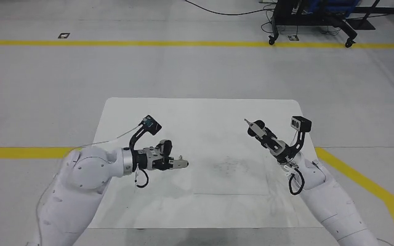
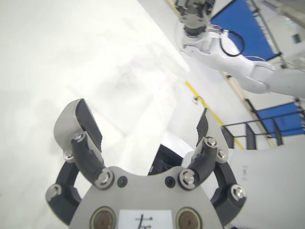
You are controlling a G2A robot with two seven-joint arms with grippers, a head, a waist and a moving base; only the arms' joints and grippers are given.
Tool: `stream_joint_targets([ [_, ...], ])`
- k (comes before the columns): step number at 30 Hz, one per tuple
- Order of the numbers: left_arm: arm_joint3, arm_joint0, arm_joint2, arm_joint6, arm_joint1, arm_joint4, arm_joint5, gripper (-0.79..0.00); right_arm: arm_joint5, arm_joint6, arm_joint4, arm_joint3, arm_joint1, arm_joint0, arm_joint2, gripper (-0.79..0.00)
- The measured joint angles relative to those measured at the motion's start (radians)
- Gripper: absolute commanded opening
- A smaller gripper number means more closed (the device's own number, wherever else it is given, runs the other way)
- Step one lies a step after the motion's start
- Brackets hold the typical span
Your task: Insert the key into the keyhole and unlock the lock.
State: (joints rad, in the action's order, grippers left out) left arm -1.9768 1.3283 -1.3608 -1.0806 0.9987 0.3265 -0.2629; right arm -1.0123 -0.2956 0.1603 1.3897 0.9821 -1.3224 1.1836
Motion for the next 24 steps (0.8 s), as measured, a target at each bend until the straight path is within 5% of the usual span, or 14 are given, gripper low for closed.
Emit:
stream_joint_targets([
  [4, -0.210, 0.097, -0.012, -0.036, -0.016, 0.402, 0.165, 0.000, 0.000, 0.000, 0.000, 0.000, 0.000, 0.000, 0.000, -0.785],
  [7, -0.239, 0.100, 0.064, -0.060, -0.014, 0.601, 0.211, 0.000, 0.000, 0.000, 0.000, 0.000, 0.000, 0.000, 0.000, -0.785],
  [15, -0.123, 0.010, 0.256, -0.008, 0.014, 0.699, 0.218, 0.000, 0.000, 0.000, 0.000, 0.000, 0.000, 0.000, 0.000, -0.785],
  [22, 0.066, -0.154, 0.455, -0.020, 0.064, 0.765, 0.280, 0.000, 0.000, 0.000, 0.000, 0.000, 0.000, 0.000, 0.000, -0.785],
  [24, 0.101, -0.183, 0.491, -0.025, 0.078, 0.766, 0.316, -0.074, 0.000, 0.000, 0.000, 0.000, 0.000, 0.000, 0.000, -0.785],
])
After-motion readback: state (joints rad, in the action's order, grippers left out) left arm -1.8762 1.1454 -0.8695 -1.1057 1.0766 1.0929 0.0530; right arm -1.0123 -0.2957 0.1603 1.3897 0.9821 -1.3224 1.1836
